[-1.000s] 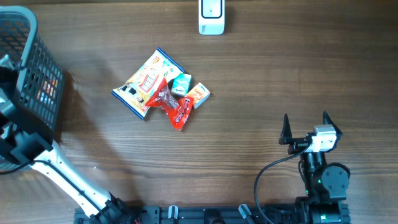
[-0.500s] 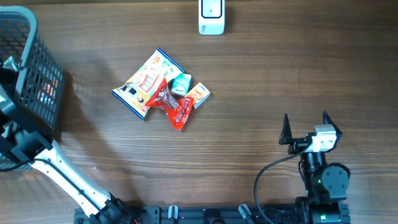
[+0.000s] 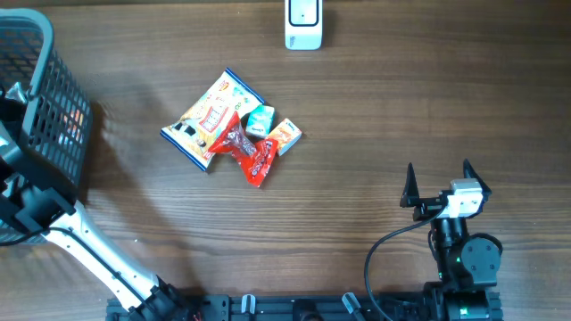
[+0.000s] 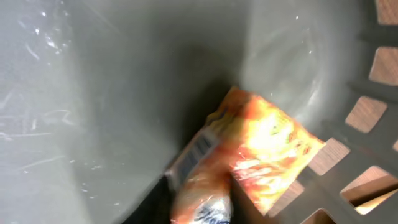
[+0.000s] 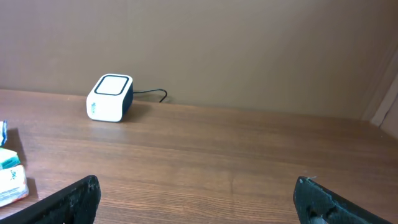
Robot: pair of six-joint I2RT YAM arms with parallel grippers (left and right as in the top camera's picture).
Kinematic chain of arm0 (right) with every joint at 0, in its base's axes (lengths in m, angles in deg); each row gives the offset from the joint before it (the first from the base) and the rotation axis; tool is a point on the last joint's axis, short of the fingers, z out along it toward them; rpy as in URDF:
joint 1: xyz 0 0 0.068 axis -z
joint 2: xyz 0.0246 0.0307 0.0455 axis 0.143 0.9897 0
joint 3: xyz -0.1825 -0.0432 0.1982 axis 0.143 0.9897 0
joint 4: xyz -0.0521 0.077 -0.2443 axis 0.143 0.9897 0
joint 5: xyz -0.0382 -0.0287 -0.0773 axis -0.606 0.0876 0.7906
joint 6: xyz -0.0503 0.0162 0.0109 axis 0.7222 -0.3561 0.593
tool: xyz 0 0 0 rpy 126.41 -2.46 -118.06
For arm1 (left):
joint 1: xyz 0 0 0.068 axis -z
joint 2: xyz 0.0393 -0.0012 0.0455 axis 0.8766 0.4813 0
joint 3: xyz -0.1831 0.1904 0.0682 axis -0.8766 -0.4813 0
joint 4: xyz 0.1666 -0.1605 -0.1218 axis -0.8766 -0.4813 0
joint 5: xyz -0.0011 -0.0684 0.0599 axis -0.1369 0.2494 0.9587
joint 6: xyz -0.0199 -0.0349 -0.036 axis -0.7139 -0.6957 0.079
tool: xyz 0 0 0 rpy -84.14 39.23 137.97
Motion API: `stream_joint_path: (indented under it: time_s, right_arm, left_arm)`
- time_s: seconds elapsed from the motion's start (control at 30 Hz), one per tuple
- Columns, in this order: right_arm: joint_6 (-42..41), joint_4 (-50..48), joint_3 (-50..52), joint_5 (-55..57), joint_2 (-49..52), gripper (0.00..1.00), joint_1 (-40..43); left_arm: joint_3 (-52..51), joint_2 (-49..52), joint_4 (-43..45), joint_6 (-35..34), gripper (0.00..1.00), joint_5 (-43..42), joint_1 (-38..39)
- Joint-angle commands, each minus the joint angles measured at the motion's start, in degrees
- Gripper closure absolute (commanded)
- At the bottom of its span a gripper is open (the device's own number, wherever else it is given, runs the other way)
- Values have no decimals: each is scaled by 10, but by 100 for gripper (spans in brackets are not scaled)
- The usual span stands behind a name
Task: Scan the item barcode
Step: 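Grasp the orange tissue pack in the basket with the left gripper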
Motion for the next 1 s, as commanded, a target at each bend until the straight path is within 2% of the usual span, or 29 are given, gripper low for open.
stream_joint_path:
  time_s: [0.0,0.03,0.27,0.47,0.5,0.53,0.63,0.67,0.7,0.73,0.77,0.8,0.97]
  right_arm:
    - [6,-3,0,-1,-3,0,2]
    - [6,-3,0,-1,-3,0,2]
    - [6,-3,0,-1,-3,0,2]
    - [6,-3,0,-1,-3,0,2]
    - [6,-3,0,-1,-3,0,2]
    - [6,-3,0,-1,-3,0,2]
    - [6,-3,0,-1,-3,0,2]
    - [6,-3,0,-1,-3,0,2]
    - [6,-3,0,-1,-3,0,2]
    - [6,-3,0,-1,-3,0,2]
    - [6,-3,0,-1,-3,0,2]
    - [6,-3,0,-1,-3,0,2]
    - [6,-3,0,-1,-3,0,2]
  left_arm:
    - [-2,13,-5,-1,94,-9,-5]
    - [-2,12,-7,-2,96,-9,-7]
    - [-1,-3,-10,-48,96,-12,-28]
    - [-1,-17,-22,-48,96,-12,-42]
    - [-1,-17,-24,-48,93,-12,-41]
    - [-1,-16,-28,-48,87,-12,-41]
    - [-1,-16,-28,-48,83,-12,-40]
    - [-1,-16,-28,-48,75,-12,-40]
    - [-1,-16,-28,-48,53,-12,-39]
    - [-1,-16,-28,-48,23,-12,-38]
    - [-1,-16,-28,-48,3,-13,-38]
    - [-1,-16,-27,-43,0,-19,-38]
    - [-1,-16,-23,12,0,-77,-37]
